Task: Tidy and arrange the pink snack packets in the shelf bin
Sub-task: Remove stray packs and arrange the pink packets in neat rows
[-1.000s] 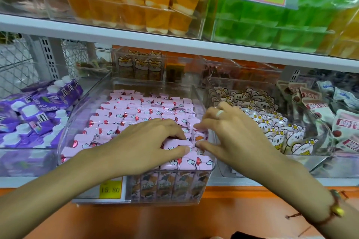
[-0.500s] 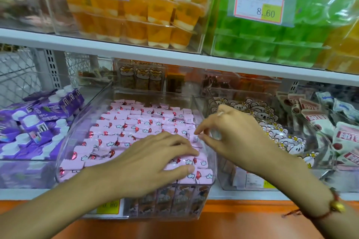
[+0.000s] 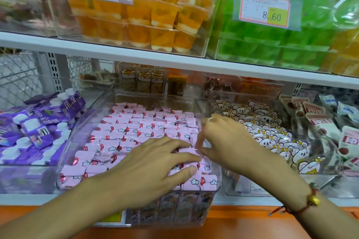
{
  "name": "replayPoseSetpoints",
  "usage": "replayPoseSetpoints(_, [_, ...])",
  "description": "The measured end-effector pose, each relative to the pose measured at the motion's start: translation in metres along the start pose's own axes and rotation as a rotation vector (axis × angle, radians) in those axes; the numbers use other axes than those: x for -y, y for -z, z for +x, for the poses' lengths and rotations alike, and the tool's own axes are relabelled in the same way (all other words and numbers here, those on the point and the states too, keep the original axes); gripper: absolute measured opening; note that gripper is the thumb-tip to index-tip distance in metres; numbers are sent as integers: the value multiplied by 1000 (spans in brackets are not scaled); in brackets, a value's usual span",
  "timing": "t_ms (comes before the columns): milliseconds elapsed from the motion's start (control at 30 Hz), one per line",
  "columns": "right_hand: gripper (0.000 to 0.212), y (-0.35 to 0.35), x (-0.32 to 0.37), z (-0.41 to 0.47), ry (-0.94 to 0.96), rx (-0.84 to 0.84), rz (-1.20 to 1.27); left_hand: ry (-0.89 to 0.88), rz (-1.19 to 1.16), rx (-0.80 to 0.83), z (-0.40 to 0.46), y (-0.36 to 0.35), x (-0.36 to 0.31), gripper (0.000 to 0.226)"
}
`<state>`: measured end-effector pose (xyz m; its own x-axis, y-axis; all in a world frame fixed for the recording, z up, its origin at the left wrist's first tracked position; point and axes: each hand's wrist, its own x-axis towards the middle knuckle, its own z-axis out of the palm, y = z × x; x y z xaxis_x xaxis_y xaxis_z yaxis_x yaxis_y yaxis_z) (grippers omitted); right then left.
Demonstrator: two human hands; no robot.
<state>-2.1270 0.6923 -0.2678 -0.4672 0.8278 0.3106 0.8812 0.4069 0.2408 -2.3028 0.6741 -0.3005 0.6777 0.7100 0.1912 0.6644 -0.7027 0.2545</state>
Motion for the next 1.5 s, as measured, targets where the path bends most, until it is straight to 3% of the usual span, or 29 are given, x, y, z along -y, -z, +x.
replayPoseSetpoints(133, [27, -10, -2, -7, 5, -80, -1, 6, 29, 43, 1, 0, 4, 46])
replayPoseSetpoints(233, [18, -12, -1, -16, -28, -202, 133, 0, 47, 44, 2, -2, 8, 49])
replayPoseSetpoints(433, [7, 5, -5, -19, -192, -631, 339, -4, 57, 45, 0, -3, 12, 55])
replayPoseSetpoints(533, [6, 11, -15, -20, -351, -814, 613, 5, -21, 23, 0, 2, 9, 52])
replayPoseSetpoints(700, [20, 10, -20, -18, -675, -628, 1207, 200, -380, -365, 4, 14, 1, 46])
replayPoseSetpoints(800, [20, 7, -8, -15, -647, -520, 1331, 231, -633, -337, 5, 11, -6, 53])
replayPoseSetpoints(933, [16, 8, -1, -12, -568, -481, 1376, 187, -686, -360, 6, 9, -8, 24])
replayPoseSetpoints(1000, [9, 9, -4, -15, -486, -479, 1251, 231, -792, -418, 8, 13, -5, 13])
replayPoseSetpoints(1033, [14, 10, -6, -18, -397, -484, 1052, 291, -860, -451, 10, 16, -3, 9])
replayPoseSetpoints(1100, [46, 10, -6, -24, -148, -458, 601, 437, -992, -480, 12, 20, -2, 18])
replayPoseSetpoints(1167, [65, 7, -1, -25, 36, -368, 315, 524, -1057, -430, 11, 22, -2, 28])
replayPoseSetpoints(1267, [54, 6, 2, -22, 103, -370, 210, 545, -1062, -341, 14, 21, -9, 41])
replayPoseSetpoints(1400, [28, 11, -1, -24, -102, -465, 555, 470, -1215, -312, 21, 20, -7, 61])
replayPoseSetpoints(1500, [9, 12, -6, -22, -307, -456, 1093, 362, -952, -383, 16, 10, -1, 52])
